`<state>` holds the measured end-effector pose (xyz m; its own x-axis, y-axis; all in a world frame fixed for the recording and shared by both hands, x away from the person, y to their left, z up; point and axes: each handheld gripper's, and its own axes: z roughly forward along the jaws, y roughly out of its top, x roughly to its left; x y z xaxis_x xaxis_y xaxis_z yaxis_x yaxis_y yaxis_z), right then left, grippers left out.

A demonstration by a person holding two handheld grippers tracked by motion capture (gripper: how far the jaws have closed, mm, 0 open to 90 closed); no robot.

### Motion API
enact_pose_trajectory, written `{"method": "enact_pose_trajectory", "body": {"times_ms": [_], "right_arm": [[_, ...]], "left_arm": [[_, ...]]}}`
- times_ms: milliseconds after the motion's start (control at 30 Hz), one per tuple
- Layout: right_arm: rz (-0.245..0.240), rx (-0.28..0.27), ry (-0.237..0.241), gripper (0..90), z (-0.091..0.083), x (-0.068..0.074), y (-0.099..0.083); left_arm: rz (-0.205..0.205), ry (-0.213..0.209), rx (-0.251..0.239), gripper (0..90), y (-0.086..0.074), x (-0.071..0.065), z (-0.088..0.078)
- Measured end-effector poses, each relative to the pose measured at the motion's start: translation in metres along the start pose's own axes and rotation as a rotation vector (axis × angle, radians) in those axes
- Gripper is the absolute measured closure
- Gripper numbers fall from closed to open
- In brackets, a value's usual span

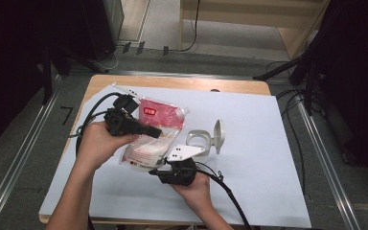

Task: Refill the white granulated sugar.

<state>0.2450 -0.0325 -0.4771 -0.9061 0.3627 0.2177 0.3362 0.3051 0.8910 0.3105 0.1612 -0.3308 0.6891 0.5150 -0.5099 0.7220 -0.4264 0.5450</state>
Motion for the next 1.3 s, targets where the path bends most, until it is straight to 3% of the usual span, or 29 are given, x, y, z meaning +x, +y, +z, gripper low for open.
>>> {"method": "enact_pose_trajectory", "body": {"times_ms": [167,267,333,400,433,467,500,600,667,800,867,933,1133,1233,1300], "right_arm": [[-0.026,-0.013,-0.057,60.4,0.005,-0.002,-0.004],[-0.054,-0.010,-0.126,52.4,0.010,-0.001,-0.011],[-0.069,-0.028,-0.146,50.9,0.010,-0.001,-0.014],[-0.080,-0.039,-0.160,51.2,0.009,0.002,-0.014],[-0.105,-0.036,-0.178,51.9,0.009,0.005,-0.012],[-0.144,-0.014,-0.219,51.7,0.010,0.009,-0.011],[-0.163,0.000,-0.230,50.8,0.012,0.013,-0.011],[-0.100,0.019,-0.191,52.8,0.012,0.013,-0.012],[-0.077,0.012,-0.152,56.4,0.011,0.013,-0.011],[-0.009,-0.021,-0.082,57.3,0.004,0.017,-0.007],[0.024,-0.041,-0.055,57.4,0.001,0.019,-0.005],[0.071,-0.058,-0.015,57.5,-0.002,0.020,-0.004],[0.172,-0.088,0.051,57.8,-0.006,0.022,-0.002],[0.218,-0.116,0.090,57.9,-0.010,0.020,-0.001],[0.235,-0.130,0.104,58.0,-0.013,0.019,0.001]], "left_arm": [[-0.037,-0.049,-0.021,90.0,0.001,-0.003,-0.001],[-0.058,-0.078,-0.003,90.0,0.001,-0.002,0.001],[-0.088,-0.068,-0.011,90.0,0.000,0.000,0.004],[-0.109,-0.013,-0.009,90.0,0.000,0.003,0.010],[-0.124,-0.005,-0.006,90.0,0.000,0.005,0.014],[-0.129,-0.019,0.002,90.0,0.001,0.006,0.018],[-0.122,-0.025,0.012,90.0,0.001,0.006,0.020],[-0.102,-0.008,0.008,87.7,0.003,0.002,0.025],[-0.052,-0.019,0.001,79.7,0.005,-0.003,0.025],[0.008,-0.017,-0.012,76.1,0.007,-0.011,0.022],[0.013,-0.024,-0.014,73.2,0.007,-0.012,0.021],[0.002,0.003,-0.003,73.9,0.007,-0.013,0.022],[0.080,0.031,0.033,70.0,0.008,-0.019,0.024],[0.079,0.020,0.034,69.8,0.007,-0.019,0.024],[0.065,0.023,0.029,75.1,0.007,-0.018,0.023]]}}
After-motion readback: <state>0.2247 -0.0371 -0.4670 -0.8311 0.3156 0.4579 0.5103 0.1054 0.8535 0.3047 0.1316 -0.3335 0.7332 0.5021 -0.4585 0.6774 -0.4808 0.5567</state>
